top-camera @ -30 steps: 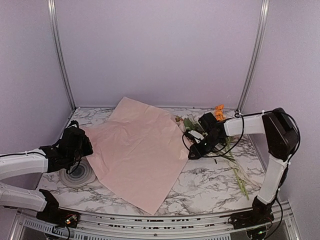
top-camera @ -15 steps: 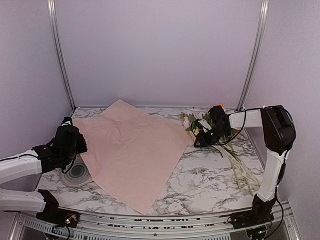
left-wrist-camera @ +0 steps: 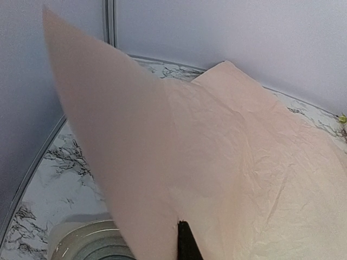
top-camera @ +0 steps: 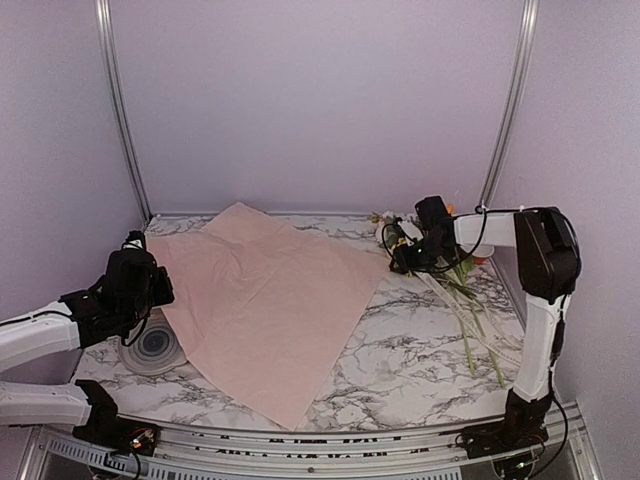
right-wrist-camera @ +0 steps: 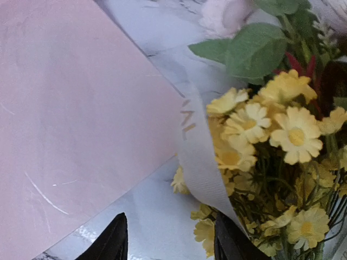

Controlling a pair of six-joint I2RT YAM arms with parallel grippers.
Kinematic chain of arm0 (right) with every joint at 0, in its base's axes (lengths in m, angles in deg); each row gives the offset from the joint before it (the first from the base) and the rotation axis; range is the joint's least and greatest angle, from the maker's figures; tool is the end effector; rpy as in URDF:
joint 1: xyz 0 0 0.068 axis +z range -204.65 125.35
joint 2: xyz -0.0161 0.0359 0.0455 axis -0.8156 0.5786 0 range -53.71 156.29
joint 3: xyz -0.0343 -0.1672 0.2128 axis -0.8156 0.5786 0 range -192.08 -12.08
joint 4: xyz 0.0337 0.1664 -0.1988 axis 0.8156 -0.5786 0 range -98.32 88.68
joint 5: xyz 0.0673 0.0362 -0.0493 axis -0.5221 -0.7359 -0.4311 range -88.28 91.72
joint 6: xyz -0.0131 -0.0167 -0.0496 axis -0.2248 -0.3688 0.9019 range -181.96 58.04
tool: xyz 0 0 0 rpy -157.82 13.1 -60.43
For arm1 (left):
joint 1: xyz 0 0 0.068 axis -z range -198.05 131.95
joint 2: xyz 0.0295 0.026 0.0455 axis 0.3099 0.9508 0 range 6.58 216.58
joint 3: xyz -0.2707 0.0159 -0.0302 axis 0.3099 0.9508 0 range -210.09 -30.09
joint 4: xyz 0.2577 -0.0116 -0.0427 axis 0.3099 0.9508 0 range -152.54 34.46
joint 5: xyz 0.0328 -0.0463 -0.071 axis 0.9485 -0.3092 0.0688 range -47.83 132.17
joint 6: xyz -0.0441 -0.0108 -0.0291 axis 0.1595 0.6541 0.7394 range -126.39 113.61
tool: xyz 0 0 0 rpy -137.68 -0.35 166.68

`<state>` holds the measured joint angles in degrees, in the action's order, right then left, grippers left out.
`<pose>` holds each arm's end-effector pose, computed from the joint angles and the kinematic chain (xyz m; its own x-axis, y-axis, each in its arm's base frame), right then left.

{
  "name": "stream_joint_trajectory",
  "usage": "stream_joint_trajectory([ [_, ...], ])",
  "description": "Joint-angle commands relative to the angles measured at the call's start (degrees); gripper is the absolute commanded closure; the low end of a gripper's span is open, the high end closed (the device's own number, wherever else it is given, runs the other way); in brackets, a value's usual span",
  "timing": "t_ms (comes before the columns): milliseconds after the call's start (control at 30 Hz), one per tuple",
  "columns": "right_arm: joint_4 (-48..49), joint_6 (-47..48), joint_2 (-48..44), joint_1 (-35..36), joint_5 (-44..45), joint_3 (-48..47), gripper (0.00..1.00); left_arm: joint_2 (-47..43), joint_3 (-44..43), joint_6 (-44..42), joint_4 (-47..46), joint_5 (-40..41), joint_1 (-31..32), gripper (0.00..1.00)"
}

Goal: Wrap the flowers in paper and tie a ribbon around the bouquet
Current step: Position the fake flower at the corner of the board, then adjust the flattened wrapping paper at the center of the board.

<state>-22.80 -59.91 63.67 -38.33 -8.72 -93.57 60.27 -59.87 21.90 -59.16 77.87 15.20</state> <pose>0.4146 0.1280 0.1611 -0.7945 -0.2691 -0.5444 -0.3987 0.9073 0.1333 0.1816 -0.0942 0.2347 -0.3431 -0.2352 -0.9094 -0.1714 0.9676 -0.1855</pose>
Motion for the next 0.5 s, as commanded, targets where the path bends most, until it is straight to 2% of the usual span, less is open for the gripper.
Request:
stream_joint_trajectory([
  [0,-0.16,6.72,-5.65,6.86,-7.69,-0.44,0.48,-0.11,-1.46,-0.72,1.11,-1.39,-0.28,1.00],
  [67,1.35,8.80,-6.21,9.64,-10.61,0.43,0.47,-0.04,-1.44,-0.60,1.11,-1.58,-0.25,1.00],
  [167,2.97,9.69,-2.68,11.21,-8.43,-1.83,0.45,-0.02,-1.66,-0.59,1.10,-1.78,-0.27,1.00],
  [367,-2.74,10.70,9.49,11.78,-5.78,-12.67,0.46,-0.38,-1.85,-0.57,1.37,-2.42,-0.26,1.00],
  [467,-4.06,11.10,11.21,12.30,-4.45,-12.64,0.45,-0.58,-1.56,-0.32,1.45,-2.77,-0.21,1.00],
])
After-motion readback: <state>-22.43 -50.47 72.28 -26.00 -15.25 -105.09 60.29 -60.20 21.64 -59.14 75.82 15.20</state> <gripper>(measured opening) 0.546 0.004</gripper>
